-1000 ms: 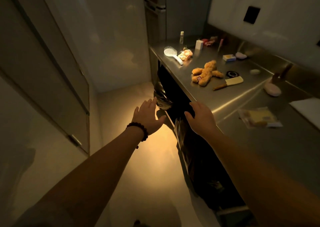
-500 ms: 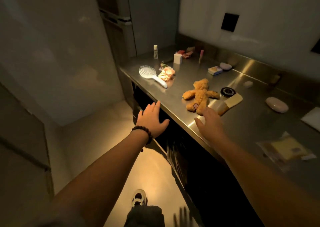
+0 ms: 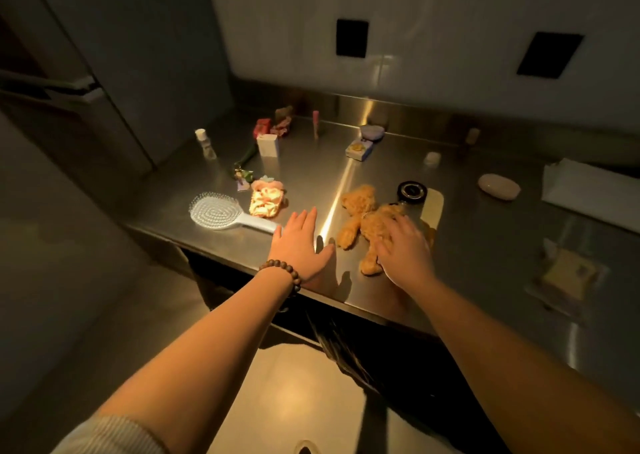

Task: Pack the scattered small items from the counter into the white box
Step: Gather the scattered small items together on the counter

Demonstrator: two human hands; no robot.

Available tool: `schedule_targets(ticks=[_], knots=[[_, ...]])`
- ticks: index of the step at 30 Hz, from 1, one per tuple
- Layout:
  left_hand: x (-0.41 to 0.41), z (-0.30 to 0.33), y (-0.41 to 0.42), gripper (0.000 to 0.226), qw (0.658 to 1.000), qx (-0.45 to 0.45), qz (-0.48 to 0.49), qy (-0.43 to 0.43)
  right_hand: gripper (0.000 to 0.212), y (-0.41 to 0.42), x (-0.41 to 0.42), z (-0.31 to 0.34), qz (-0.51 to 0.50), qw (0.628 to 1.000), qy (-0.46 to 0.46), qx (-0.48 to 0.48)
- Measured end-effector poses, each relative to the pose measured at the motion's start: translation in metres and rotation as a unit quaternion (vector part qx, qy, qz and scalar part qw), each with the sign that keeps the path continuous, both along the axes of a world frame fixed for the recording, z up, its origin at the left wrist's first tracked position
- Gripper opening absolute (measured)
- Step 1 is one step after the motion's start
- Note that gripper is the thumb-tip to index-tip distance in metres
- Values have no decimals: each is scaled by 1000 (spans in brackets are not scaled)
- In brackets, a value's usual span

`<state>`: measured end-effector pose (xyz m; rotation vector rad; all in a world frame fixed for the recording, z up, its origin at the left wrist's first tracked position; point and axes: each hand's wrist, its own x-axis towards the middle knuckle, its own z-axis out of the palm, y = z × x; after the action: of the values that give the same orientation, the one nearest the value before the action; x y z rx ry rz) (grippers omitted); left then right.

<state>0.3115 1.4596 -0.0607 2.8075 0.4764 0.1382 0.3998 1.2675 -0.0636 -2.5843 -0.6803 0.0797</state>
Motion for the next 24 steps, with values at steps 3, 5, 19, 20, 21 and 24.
schedule_targets(ticks=[3, 5, 19, 20, 21, 24], knots=[[24, -5, -4, 79, 999, -14, -31, 3, 51, -6, 11, -2, -28, 1000, -2, -9], [39, -7, -8, 80, 999, -20, -46, 8, 51, -10, 17, -4, -42, 999, -2, -8], [85, -23, -19, 82, 997, 16, -66, -23, 57, -10, 56, -27, -9, 999, -36, -25], [84, -29, -22, 83, 997, 27, -71, -28, 58, -8, 55, -31, -8, 999, -46, -28], [82, -35, -25, 84, 996, 35, -80, -26, 61, -6, 54, -35, -5, 998, -55, -37], [80, -57, -33, 85, 993, 43, -107, 17, 66, 0, 52, -50, 14, 994, -57, -96]])
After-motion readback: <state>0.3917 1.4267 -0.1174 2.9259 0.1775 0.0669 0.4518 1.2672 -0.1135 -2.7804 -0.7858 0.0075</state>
